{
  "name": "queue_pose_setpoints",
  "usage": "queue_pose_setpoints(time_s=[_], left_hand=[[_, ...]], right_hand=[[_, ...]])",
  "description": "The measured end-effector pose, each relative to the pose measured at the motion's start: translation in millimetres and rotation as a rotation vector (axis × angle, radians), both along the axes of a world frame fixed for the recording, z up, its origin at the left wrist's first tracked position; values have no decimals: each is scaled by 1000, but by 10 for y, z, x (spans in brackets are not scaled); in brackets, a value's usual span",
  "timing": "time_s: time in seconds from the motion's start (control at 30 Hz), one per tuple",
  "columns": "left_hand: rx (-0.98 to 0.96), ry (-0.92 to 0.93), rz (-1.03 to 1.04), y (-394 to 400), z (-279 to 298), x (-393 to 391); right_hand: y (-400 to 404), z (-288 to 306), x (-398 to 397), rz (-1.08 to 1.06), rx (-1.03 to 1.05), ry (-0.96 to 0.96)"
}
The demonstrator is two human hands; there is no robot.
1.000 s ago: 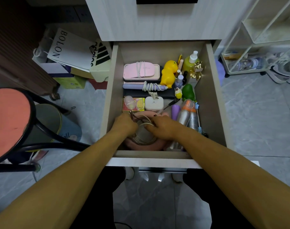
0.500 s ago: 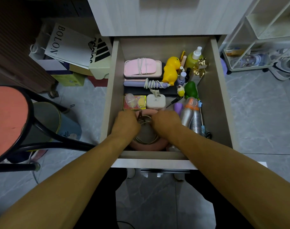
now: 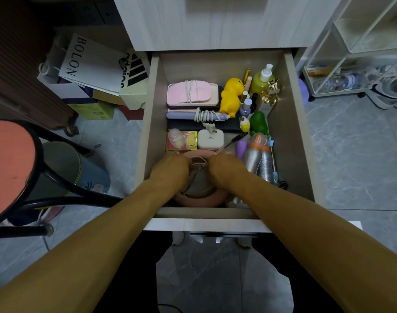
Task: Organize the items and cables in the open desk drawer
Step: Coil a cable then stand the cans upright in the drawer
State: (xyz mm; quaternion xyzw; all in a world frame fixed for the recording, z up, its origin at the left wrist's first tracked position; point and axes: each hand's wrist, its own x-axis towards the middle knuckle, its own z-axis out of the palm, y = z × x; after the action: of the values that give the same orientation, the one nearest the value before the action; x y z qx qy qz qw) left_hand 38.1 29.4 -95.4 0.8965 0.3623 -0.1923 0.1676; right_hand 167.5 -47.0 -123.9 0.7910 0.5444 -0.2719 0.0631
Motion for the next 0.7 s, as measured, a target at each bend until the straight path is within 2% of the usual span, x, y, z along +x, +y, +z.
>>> queue_pose_setpoints(time_s=[0.07,0.2,0.37,0.6,0.7], left_hand=[[-57,9,-4,45,-36,28],[-31,27,-62,31,-99,103],[-18,48,-84,51,-175,112],[-49,30,-107,79,-205,136],[-88,6,-132,89,-214,133]], right_hand=[[-30,13,20,-8,14,32],[-61,-1,102,-19,40,54],[-12,-8,48,78,128,27],[-87,49,60,238,-2,87],[-145,91,74,267,89,38]])
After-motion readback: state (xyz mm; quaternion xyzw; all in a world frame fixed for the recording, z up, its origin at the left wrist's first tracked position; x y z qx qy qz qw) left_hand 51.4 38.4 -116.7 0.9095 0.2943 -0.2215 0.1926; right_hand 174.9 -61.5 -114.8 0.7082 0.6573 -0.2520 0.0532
